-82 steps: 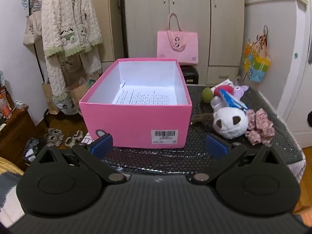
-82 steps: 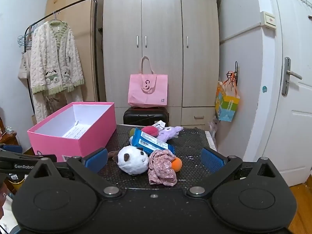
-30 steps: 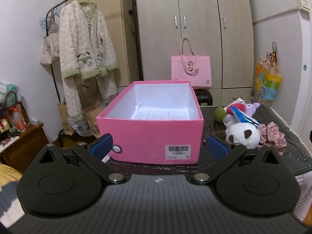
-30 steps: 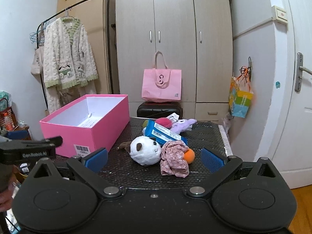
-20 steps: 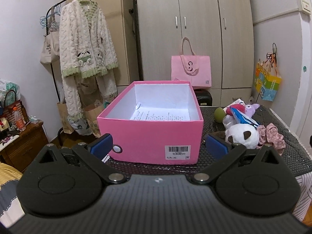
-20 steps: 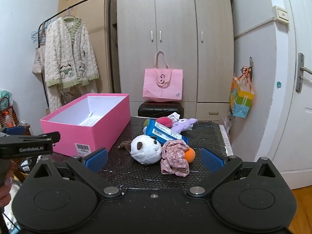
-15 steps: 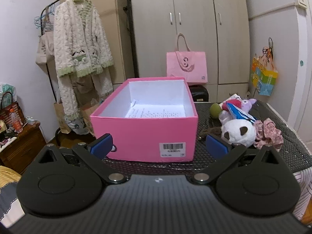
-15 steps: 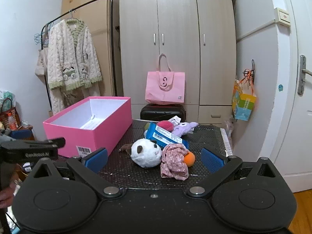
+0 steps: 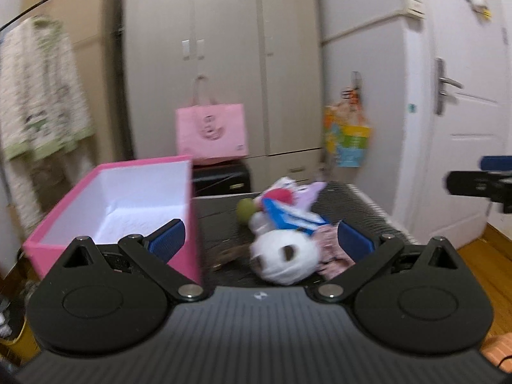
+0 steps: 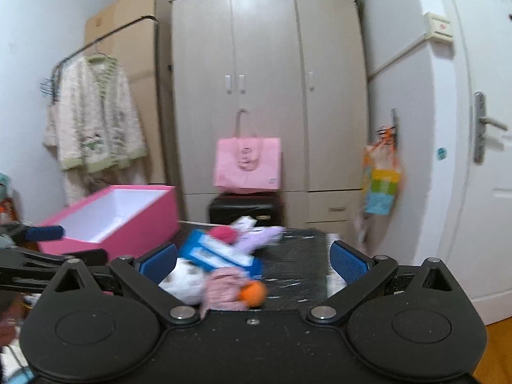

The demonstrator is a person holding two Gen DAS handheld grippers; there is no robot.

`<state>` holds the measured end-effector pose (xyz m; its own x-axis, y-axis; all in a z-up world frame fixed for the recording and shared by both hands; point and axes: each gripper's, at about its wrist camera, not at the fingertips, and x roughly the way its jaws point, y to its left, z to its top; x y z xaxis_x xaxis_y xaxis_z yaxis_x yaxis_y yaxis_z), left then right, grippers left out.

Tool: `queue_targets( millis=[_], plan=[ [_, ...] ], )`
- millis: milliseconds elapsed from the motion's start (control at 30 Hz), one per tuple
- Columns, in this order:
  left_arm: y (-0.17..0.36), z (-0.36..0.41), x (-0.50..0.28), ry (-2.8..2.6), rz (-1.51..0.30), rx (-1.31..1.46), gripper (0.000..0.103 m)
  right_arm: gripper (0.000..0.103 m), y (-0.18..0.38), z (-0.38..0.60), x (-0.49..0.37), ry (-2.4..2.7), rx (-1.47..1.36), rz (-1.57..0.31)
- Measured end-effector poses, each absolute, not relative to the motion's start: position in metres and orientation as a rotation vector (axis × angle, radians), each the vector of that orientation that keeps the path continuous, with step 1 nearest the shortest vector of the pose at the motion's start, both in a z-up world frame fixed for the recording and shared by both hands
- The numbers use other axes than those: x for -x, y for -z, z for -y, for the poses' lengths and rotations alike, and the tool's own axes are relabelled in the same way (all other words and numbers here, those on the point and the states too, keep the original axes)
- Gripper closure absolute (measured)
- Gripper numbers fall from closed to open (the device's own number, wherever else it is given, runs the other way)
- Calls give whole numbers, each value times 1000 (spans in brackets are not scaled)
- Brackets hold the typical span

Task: Organize soft objects
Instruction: 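Grasp the orange ball with the right tool while the left tool grasps the scrunchie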

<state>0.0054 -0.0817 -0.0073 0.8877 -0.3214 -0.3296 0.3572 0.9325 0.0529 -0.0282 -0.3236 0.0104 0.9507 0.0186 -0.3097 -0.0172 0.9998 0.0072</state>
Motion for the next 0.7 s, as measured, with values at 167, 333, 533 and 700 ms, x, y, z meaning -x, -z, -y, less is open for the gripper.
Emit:
queue_targets(
  millis=[167, 333, 533, 700],
  plan=[
    [22, 121, -20, 496, -357, -168, 3, 3, 6, 347, 3, -3, -12, -355],
    [36, 156, -25, 585, -337, -245, 7, 14, 26, 358, -25, -78, -39, -424],
    [59, 187, -46, 592, -387, -306, 17, 35, 51, 356, -59, -226, -51, -522],
    [79, 206, -69, 597, -456, -356, 29, 43, 70, 358, -89, -299, -85, -594]
  ],
)
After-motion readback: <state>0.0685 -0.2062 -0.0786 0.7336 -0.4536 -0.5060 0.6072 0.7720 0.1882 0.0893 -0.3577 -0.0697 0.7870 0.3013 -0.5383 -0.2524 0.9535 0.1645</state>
